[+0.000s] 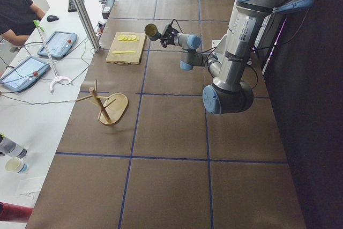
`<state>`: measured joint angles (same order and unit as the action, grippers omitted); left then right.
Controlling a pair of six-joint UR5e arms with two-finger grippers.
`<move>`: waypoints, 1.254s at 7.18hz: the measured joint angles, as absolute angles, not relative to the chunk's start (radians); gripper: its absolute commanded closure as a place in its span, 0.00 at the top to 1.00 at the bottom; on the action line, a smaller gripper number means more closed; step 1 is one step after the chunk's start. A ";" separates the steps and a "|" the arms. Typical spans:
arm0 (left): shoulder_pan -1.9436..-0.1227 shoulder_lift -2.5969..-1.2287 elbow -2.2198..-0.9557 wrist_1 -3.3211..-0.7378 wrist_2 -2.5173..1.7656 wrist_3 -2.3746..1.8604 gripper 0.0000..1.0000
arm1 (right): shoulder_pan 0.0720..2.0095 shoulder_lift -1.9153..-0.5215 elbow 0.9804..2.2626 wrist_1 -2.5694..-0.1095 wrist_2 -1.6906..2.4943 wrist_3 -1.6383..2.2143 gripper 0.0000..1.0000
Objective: Hang cup on storage rack
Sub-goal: 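Lift the mug with the left gripper and carry it to the wooden mug tree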
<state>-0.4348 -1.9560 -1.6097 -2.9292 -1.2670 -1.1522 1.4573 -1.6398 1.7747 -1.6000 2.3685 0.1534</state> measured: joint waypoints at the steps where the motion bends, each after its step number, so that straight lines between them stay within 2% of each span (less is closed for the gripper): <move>1: -0.460 -1.913 -1.609 -2.976 -1.280 -1.255 0.00 | 1.457 -1.640 1.775 -1.600 2.368 0.153 1.00; 5: -0.664 -1.835 -1.581 -3.054 -1.412 -1.717 0.00 | 1.458 -1.643 1.775 -1.599 2.368 0.153 1.00; 9: -0.970 -1.827 -1.454 -3.061 -1.724 -2.157 0.00 | 1.457 -1.646 1.761 -1.547 2.369 0.157 1.00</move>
<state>-0.9700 -1.8269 -1.4543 -3.0610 -1.7236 -2.1568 1.4573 -1.6460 1.7607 -1.5467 2.3685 0.1568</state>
